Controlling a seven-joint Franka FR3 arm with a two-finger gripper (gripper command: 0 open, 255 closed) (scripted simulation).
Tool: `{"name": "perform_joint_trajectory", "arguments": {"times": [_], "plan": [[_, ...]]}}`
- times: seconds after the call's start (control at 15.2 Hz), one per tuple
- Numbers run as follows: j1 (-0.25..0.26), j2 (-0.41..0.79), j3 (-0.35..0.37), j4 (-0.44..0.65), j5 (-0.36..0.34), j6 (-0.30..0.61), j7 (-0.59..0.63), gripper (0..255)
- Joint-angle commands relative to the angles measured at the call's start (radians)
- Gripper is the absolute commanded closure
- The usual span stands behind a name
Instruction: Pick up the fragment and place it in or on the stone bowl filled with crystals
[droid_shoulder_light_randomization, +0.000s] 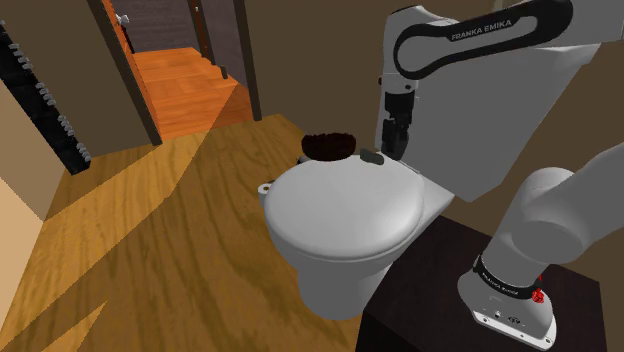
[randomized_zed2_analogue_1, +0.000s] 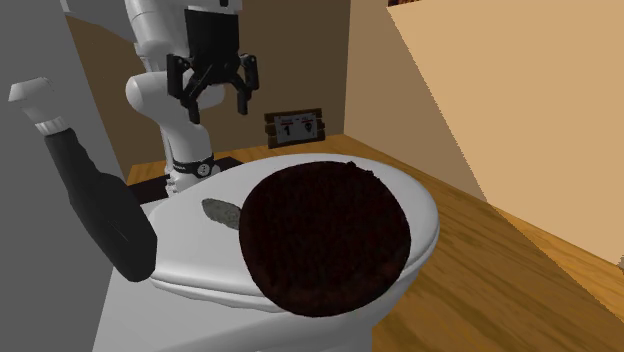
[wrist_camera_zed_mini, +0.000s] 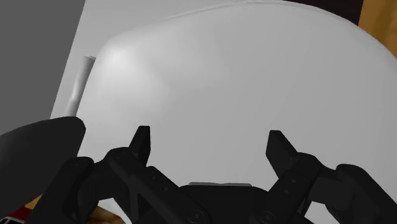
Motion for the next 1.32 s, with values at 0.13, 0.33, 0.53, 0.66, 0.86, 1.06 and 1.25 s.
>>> {"name": "perform_joint_trajectory", "arguments": {"times": [0.13, 0.33, 0.53, 0.66, 0.86, 1.06, 1.25], "plan": [[0.0, 0.136, -0.039, 0.041, -0.024, 0.108, -0.088, 0], [-0.001, 0.243, -0.064, 0.084, -0.032, 0.181, -0.153, 0], [-0.002, 0.353, -0.085, 0.138, -0.032, 0.246, -0.219, 0], [-0.004, 0.421, -0.094, 0.177, -0.027, 0.28, -0.258, 0], [-0.007, 0.435, -0.096, 0.15, -0.027, 0.321, -0.259, 0], [-0.009, 0.452, -0.099, 0.125, -0.026, 0.363, -0.26, 0], [-0.01, 0.461, -0.1, 0.113, -0.026, 0.384, -0.261, 0]]}}
